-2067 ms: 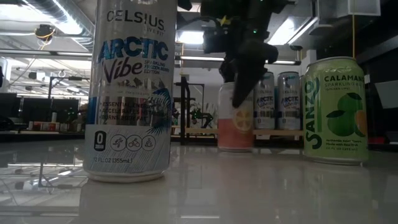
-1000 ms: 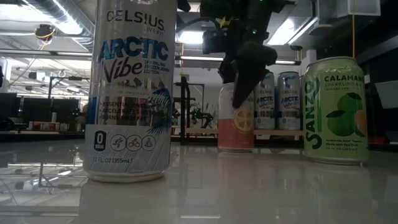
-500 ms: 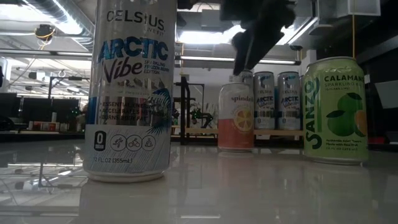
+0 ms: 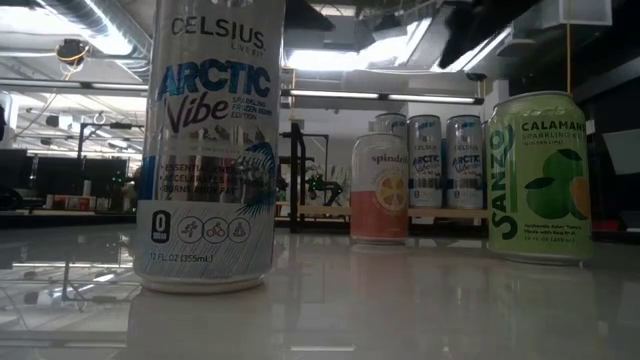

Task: Place canned beverage on shelf
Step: Put the orange-white soda can on the shelf

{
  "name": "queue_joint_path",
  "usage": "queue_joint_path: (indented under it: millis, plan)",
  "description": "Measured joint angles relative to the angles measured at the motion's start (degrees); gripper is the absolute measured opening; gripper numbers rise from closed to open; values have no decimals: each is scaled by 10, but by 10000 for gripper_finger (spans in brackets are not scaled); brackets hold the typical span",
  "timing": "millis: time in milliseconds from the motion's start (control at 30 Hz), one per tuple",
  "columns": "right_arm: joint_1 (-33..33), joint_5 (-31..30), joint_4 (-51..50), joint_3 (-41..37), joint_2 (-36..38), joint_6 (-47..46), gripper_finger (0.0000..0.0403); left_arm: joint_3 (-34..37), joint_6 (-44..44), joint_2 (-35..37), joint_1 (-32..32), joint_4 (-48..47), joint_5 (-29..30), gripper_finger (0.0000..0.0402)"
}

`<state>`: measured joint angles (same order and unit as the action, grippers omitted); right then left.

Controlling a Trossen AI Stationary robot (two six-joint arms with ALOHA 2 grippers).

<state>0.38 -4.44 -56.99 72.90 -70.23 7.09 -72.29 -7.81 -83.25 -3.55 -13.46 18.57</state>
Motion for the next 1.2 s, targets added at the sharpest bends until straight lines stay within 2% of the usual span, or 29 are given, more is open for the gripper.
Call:
queue_joint_path:
  millis: [333, 600, 800, 1200]
  plan:
    - [0, 10, 130, -210, 202, -58, 372, -2, -23, -96, 26, 113, -22, 390]
    - [0, 25, 249, -354, 320, -71, 372, -79, -52, -188, 40, 76, -46, 390]
    - [0, 25, 270, -407, 373, -73, 372, -131, -56, -250, 39, -43, -41, 390]
    - [0, 25, 270, -440, 402, -73, 372, -132, -86, -271, 35, -92, -44, 390]
